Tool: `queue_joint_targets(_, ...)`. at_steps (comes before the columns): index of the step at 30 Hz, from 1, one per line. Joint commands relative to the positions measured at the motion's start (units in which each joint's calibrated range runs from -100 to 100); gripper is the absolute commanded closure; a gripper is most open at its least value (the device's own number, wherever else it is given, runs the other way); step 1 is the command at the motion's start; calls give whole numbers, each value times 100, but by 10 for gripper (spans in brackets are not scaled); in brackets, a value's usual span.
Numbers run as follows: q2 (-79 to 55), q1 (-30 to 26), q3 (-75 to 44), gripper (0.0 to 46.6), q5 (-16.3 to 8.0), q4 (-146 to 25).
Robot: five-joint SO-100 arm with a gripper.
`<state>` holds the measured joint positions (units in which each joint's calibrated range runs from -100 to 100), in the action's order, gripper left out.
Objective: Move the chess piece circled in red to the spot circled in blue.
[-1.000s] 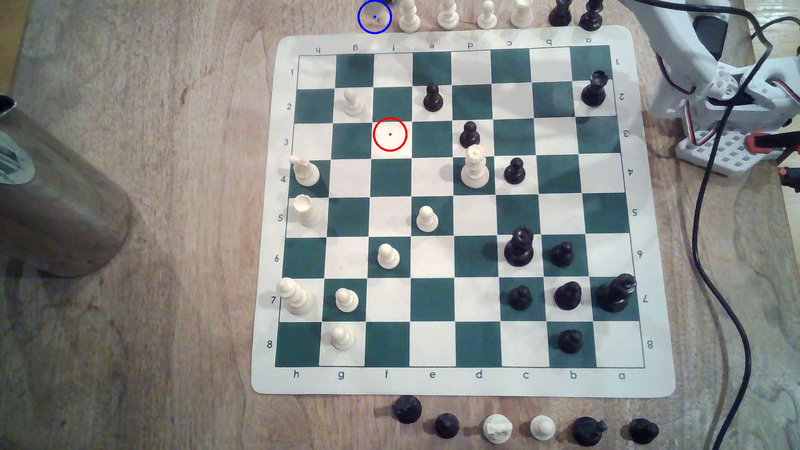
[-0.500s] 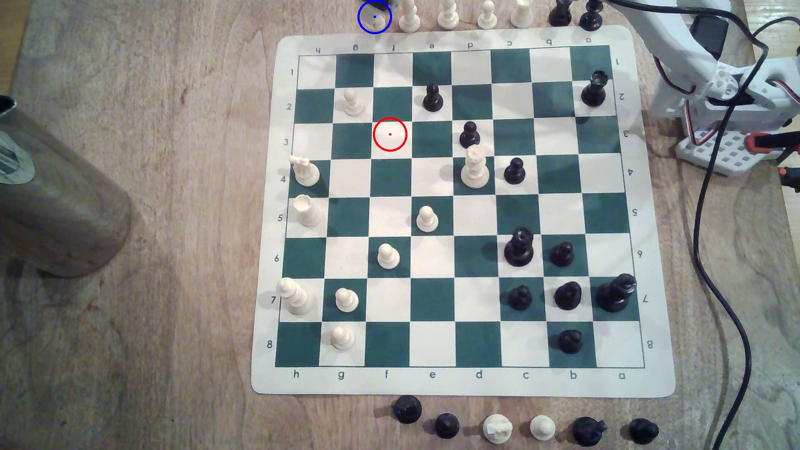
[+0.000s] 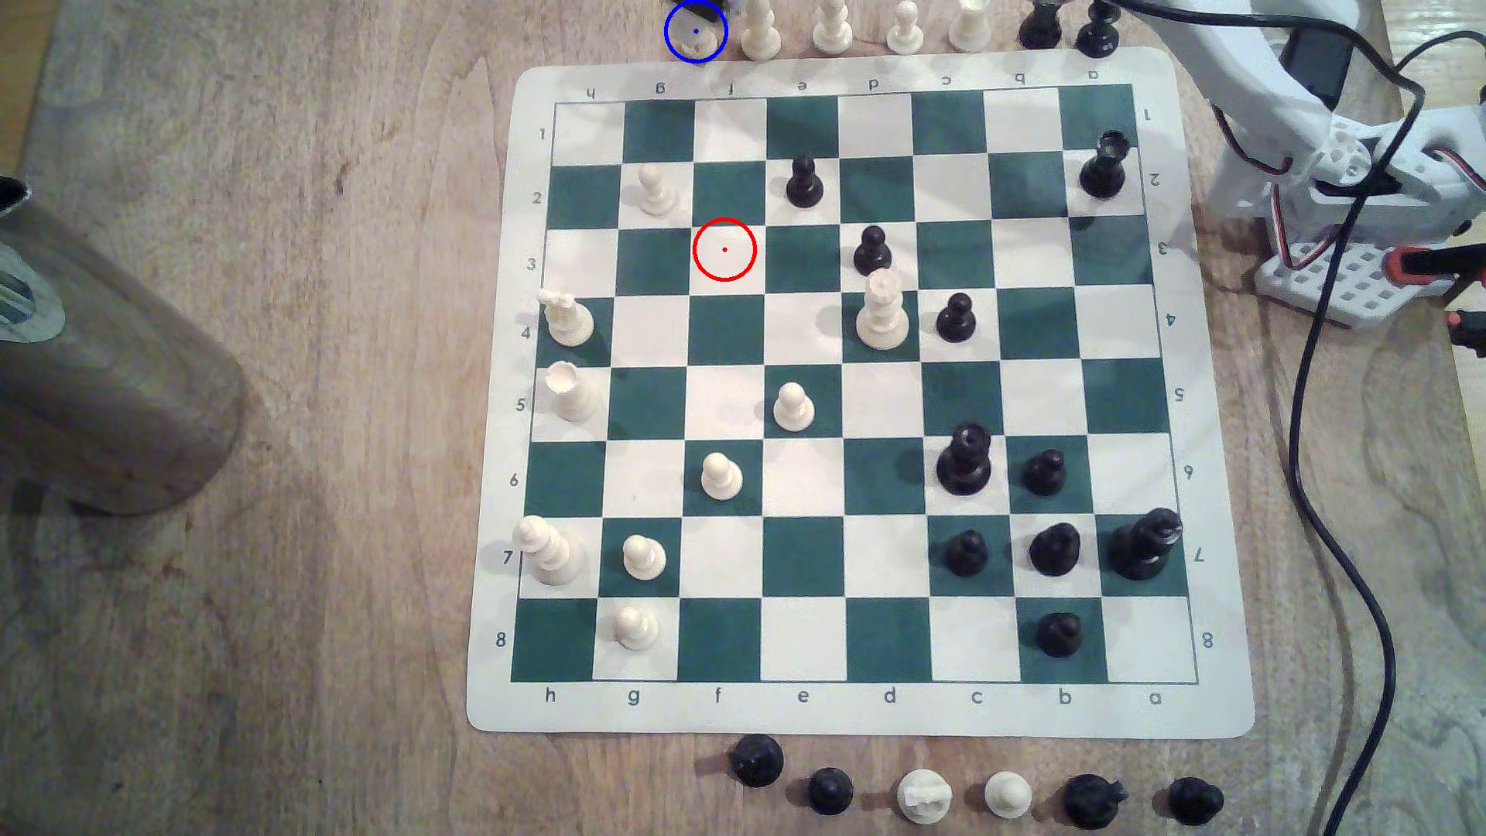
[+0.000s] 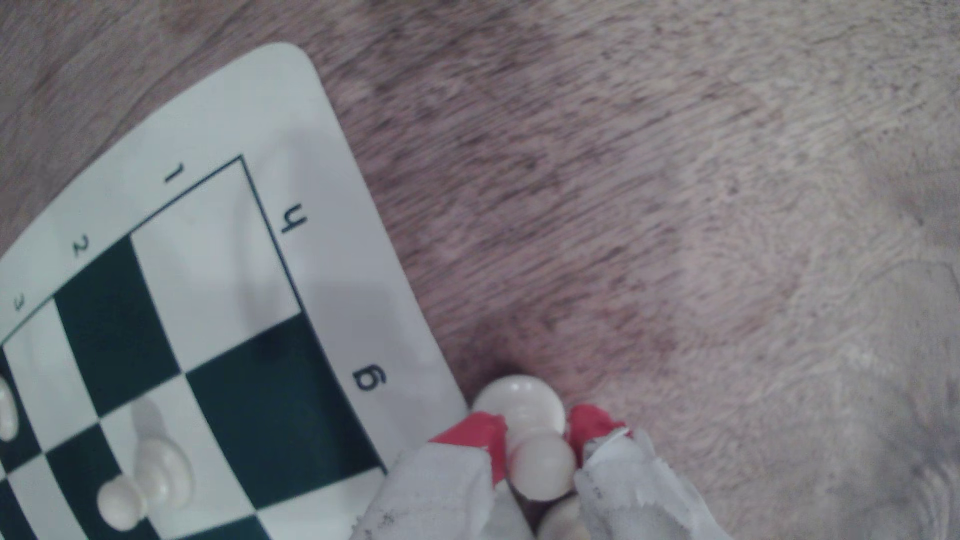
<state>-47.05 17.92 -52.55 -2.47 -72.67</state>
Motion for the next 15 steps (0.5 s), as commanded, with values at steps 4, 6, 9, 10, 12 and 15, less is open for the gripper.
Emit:
queue_joint_targets(4,214,89,-511,459,103,76)
queue_joint_targets(6,197,89,-511,456,112,68)
queue_joint_targets(9,163,73,-511,446,122,43)
queue_joint_targets(10,155,73,-502,439,122,35)
queue_joint_targets(12,129,66,-502,406,122,35)
queue_joint_targets(15,121,50,-493,361,122,35)
